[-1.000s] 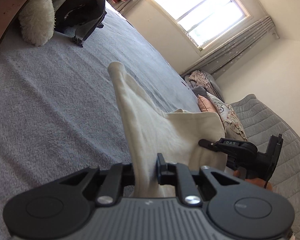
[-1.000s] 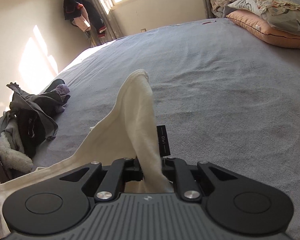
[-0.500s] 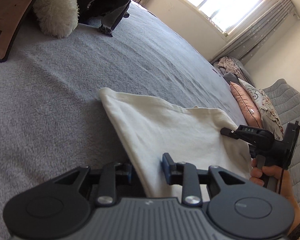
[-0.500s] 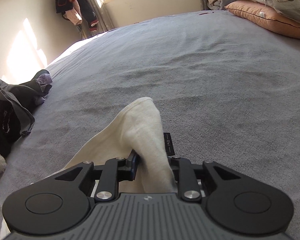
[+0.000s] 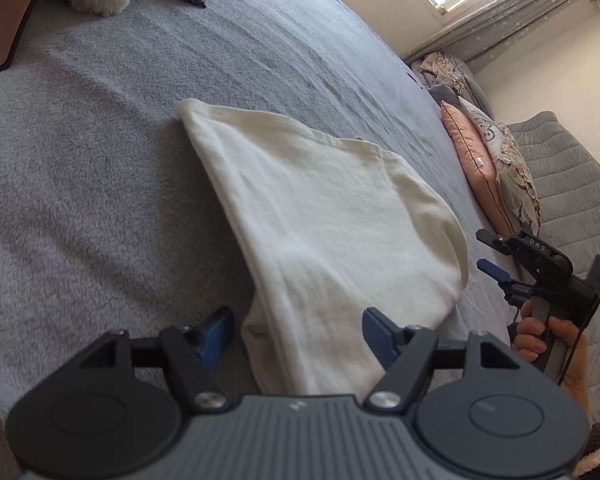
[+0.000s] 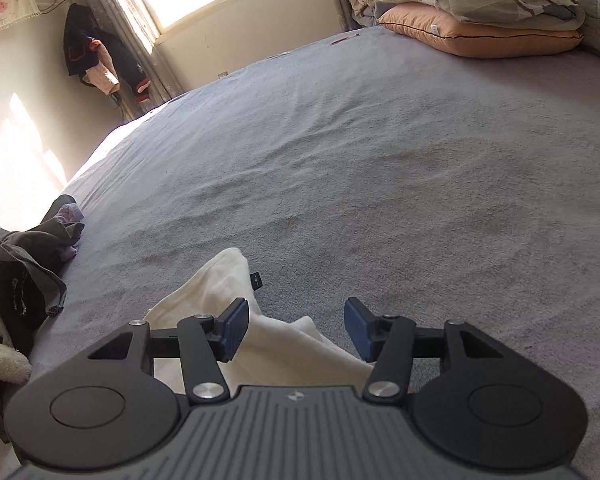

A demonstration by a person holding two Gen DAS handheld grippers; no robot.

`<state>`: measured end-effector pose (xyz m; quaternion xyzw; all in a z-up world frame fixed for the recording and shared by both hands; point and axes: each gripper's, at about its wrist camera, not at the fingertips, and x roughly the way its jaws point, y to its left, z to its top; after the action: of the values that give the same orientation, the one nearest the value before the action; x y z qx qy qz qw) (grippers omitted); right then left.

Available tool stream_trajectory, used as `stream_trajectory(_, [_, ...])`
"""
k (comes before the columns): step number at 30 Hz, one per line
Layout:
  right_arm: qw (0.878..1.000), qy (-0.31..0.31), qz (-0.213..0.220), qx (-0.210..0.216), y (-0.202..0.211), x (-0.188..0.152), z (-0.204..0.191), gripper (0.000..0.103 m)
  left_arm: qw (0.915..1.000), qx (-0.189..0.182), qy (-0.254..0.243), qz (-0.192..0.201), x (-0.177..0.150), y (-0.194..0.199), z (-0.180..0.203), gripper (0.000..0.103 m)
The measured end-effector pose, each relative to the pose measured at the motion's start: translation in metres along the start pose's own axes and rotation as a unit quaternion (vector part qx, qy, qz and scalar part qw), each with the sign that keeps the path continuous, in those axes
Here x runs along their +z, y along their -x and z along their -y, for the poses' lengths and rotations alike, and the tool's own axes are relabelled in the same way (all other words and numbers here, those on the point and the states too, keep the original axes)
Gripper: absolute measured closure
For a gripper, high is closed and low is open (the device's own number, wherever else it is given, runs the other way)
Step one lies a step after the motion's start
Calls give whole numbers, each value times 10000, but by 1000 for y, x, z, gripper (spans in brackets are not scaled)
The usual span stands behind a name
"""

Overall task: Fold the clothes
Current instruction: 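Open both grippers and release the folded sweatshirt onto the bed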

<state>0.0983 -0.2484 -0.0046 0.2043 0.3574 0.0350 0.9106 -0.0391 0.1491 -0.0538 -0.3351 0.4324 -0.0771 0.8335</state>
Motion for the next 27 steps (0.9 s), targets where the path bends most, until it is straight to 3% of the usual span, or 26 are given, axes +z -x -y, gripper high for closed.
stream_trajectory(5, [9953, -889, -298, 220, 14, -16, 36, 42, 9997, -118, 173, -154, -12, 0, -5, 31])
stream_trajectory(14, [9688, -2301, -612, 685, -13, -53, 62, 45, 9979, -397, 485, -141, -25, -4, -15, 31])
stream_trajectory(15, [9667, -2387, -555, 734, -16, -56, 62, 46, 9975, -441, 545, -110, -26, -4, -17, 34])
stream_trajectory(17, [9624, -2553, -427, 829, -21, -59, 60, 48, 9972, -429, 605, -69, -29, -5, -18, 50])
stream_trajectory(20, [9557, -2791, -283, 884, -27, -63, 59, 64, 9967, -418, 700, -48, -33, -8, -20, 77])
stream_trajectory(21, [9542, -2851, -249, 876, -28, -63, 59, 73, 9957, -484, 789, -53, -34, -9, -20, 89])
stream_trajectory(23, [9519, -2947, -173, 825, -28, -63, 59, 88, 9946, -520, 902, 14, -38, -7, -18, 94])
stream_trajectory(27, [9538, -2889, -72, 827, -22, -51, 57, 94, 9945, -534, 892, 86, -48, 4, 5, 96])
